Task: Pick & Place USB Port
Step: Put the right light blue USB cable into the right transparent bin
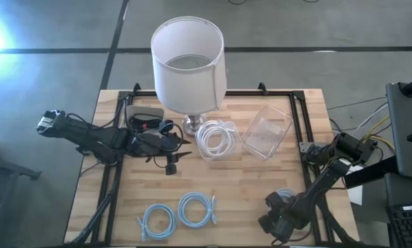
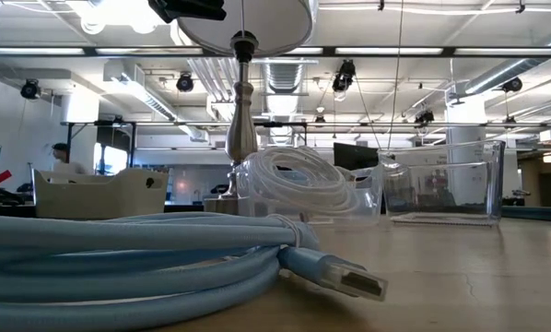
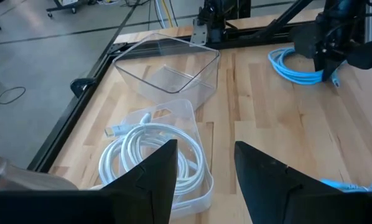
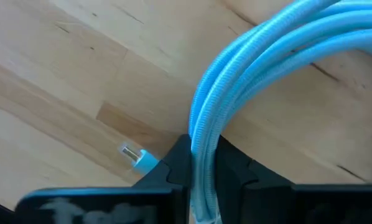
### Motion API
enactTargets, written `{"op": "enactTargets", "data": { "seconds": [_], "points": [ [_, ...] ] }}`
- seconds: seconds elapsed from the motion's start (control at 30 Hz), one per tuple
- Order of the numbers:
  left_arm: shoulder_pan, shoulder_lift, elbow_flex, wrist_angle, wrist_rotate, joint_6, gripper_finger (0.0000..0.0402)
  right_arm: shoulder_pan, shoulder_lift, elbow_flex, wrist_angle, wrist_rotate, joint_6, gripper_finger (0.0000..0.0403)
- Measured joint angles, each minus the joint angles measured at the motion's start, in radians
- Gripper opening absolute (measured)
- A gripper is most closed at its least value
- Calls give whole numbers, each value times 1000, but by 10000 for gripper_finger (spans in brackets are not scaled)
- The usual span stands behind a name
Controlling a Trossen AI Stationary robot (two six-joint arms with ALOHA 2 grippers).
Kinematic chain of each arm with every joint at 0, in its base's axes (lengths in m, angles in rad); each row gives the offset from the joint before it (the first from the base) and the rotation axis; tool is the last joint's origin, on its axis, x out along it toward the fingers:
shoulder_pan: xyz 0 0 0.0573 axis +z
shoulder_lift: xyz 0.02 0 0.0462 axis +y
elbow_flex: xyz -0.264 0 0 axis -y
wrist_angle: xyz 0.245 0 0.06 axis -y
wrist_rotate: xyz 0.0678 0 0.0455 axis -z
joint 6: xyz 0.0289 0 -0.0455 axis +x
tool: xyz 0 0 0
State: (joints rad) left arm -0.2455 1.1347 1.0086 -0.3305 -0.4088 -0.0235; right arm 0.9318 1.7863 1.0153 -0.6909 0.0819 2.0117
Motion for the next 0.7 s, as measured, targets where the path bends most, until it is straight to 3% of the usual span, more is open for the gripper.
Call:
{"op": "enactTargets", "data": {
  "seconds": [0.13, 0.4, 0.53, 0.7],
  "points": [
    [0, 0, 0, 1, 0, 0, 163, -1, 5, 24, 16, 2, 0, 33],
    [0, 0, 0, 11, 0, -1, 163, -17, 1, 215, -32, 37, -110, 34],
    [0, 0, 0, 11, 0, -1, 163, -29, 1, 331, -184, 243, -317, 35],
    [0, 0, 0, 9, 0, -2, 163, -49, 0, 411, -437, 605, -462, 36]
  ]
}}
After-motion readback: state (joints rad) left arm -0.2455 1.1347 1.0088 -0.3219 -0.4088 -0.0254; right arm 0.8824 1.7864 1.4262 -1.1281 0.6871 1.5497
